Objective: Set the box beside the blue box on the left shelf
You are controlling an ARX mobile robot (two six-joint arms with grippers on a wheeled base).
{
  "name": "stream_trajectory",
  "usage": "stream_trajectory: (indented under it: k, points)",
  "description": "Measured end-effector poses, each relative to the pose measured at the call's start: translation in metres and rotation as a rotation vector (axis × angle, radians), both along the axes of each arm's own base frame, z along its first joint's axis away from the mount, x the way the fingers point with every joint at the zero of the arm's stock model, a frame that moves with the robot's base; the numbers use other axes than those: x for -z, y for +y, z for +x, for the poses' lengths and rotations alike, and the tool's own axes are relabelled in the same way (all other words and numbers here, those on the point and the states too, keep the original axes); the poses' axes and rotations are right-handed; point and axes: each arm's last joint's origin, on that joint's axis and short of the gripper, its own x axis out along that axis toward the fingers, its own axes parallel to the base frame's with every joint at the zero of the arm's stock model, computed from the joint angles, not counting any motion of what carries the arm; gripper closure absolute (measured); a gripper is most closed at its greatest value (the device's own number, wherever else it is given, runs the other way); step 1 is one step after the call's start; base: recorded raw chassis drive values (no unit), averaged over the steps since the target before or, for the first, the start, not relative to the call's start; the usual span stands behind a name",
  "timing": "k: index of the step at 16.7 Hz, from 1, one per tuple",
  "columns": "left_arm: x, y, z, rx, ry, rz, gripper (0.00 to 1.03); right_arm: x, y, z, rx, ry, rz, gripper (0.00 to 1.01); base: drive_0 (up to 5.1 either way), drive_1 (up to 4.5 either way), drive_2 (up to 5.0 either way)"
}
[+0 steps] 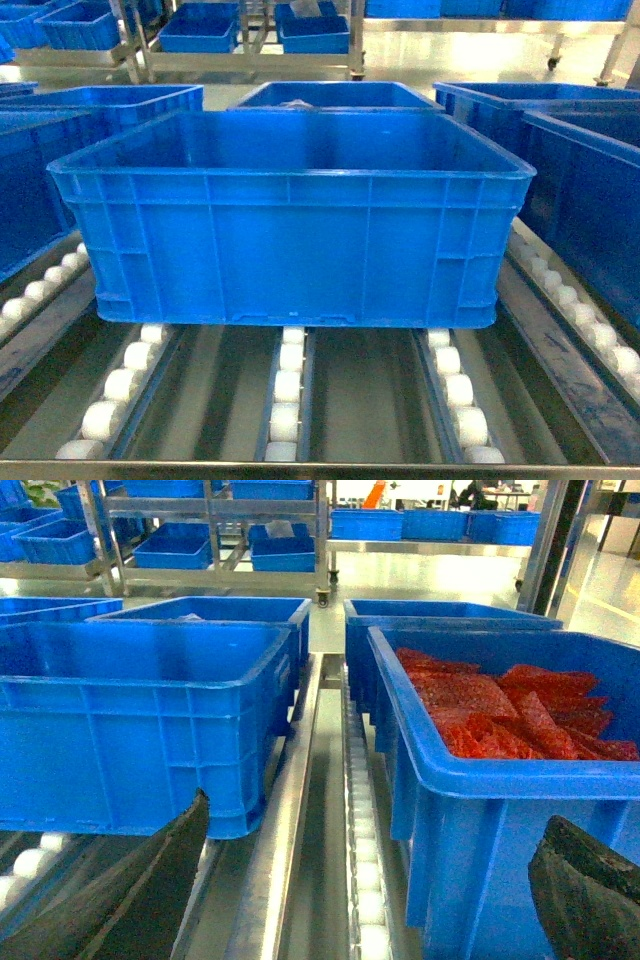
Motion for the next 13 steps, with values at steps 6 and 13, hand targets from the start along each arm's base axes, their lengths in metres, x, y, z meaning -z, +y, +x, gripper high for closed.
stream_trajectory:
  k: [6, 13]
  points:
    - [0.0000, 0.0000, 0.0000, 0.000, 0.000, 0.000, 0.05, 0.0000, 0.0000, 0.0000, 0.000, 0.000, 0.000, 0.03, 0.0, 0.00, 0.0]
    - [0.0000, 0.0000, 0.0000, 0.000, 0.000, 0.000, 0.05, 0.0000, 0.0000, 0.0000, 0.000, 0.000, 0.000, 0.03, 0.0, 0.00, 0.0]
